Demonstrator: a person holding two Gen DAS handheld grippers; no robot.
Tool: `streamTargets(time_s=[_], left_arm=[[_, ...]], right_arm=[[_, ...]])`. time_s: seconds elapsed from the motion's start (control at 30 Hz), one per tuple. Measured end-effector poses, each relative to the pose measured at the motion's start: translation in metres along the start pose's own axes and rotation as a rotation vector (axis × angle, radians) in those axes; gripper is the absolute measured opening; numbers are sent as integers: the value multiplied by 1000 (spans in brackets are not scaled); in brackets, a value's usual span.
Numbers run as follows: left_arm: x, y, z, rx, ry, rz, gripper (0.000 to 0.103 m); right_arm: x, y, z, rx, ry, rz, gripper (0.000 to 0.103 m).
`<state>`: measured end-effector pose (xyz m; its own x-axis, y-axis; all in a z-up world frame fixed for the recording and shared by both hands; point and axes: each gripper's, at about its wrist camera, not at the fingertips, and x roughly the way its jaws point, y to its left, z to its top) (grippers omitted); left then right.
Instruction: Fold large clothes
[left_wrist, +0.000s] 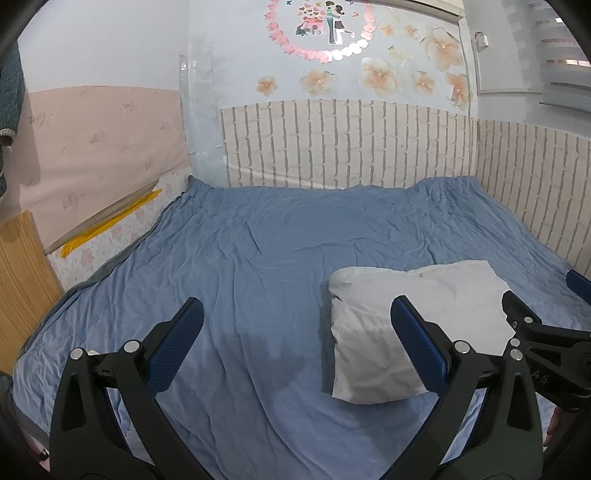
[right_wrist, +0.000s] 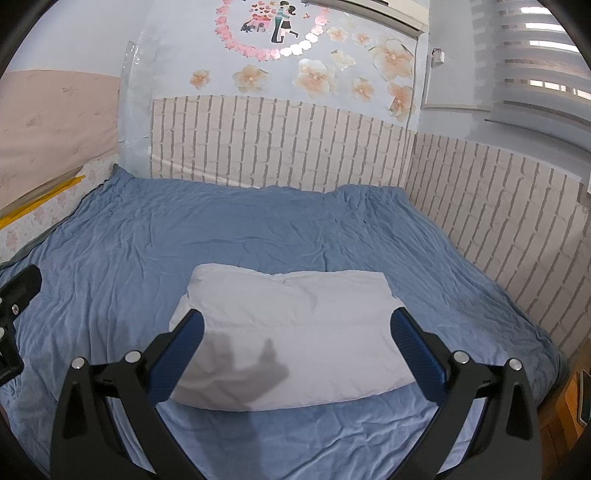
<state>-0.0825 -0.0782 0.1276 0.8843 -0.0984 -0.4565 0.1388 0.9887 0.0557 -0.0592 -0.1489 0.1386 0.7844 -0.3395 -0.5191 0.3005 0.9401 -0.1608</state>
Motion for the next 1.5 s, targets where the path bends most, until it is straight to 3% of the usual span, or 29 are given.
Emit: streamTargets(time_s=[1.5], left_arm=[[2,2,-4,7,12,4,100]], right_arm=[[1,4,-3,5,5,-8,101]])
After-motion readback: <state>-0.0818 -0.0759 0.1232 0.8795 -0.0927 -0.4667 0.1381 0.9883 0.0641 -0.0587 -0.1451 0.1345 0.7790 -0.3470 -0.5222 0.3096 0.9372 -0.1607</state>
